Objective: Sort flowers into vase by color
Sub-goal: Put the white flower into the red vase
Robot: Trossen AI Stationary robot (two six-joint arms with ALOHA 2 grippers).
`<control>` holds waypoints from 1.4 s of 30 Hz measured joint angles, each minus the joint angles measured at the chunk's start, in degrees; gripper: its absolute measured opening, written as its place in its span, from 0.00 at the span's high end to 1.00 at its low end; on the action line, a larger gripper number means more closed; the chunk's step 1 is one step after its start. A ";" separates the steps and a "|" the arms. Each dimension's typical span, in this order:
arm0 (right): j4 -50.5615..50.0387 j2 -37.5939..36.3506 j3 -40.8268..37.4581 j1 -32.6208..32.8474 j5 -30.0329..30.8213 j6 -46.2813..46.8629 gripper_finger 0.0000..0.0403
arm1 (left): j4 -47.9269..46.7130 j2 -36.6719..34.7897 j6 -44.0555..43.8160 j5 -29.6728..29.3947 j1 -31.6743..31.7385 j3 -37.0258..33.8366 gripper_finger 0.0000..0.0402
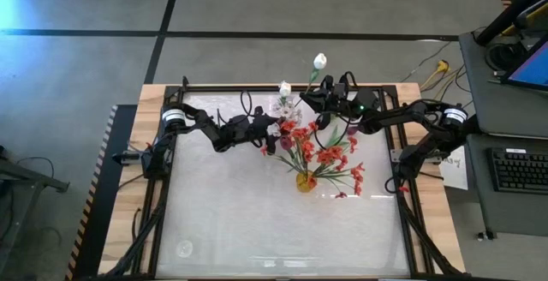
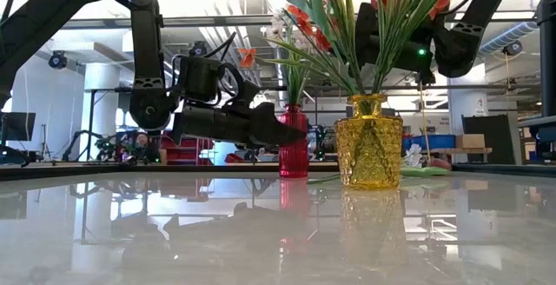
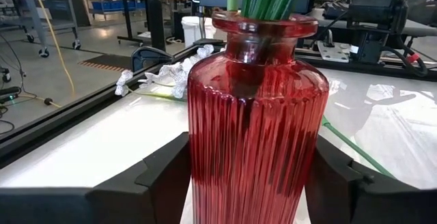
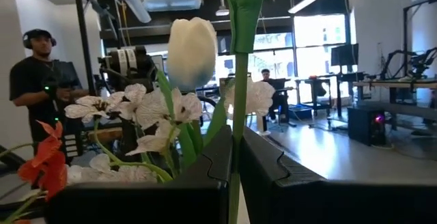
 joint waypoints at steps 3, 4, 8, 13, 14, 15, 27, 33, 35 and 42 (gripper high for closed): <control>-0.14 0.00 0.00 -0.02 -0.08 0.85 0.97 | -0.02 0.00 -0.06 0.00 0.00 0.00 0.46; -0.14 0.00 0.00 -0.03 -0.27 1.32 0.97 | -0.02 0.00 -0.09 0.00 0.00 -0.02 0.46; -0.61 -0.02 0.00 0.01 -1.38 3.36 0.97 | -0.19 0.00 -0.09 0.00 0.00 -0.02 0.46; -1.45 -0.03 0.00 0.61 -1.30 2.89 0.97 | -0.28 0.00 -0.11 0.02 0.00 -0.02 0.46; -2.25 -0.07 0.00 0.66 -1.30 2.49 0.97 | -0.28 0.00 -0.11 0.02 0.00 -0.02 0.46; -3.27 -0.07 0.00 0.71 -1.17 2.21 0.97 | -0.28 0.00 -0.11 0.02 0.00 -0.02 0.46; -6.81 -0.07 1.04 1.18 0.38 1.16 0.97 | -0.40 -0.04 -0.11 0.04 0.00 -0.04 0.47; -15.70 -0.07 4.87 2.70 0.43 -2.67 0.97 | -0.46 -0.04 -0.11 0.04 0.00 -0.06 0.47; -18.91 -0.07 6.20 3.02 0.44 -4.11 0.97 | -0.48 -0.04 -0.13 0.05 0.00 -0.06 0.47; -20.85 -0.07 7.53 3.09 0.43 -4.72 0.97 | -0.55 -0.04 -0.14 0.07 0.00 -0.06 0.47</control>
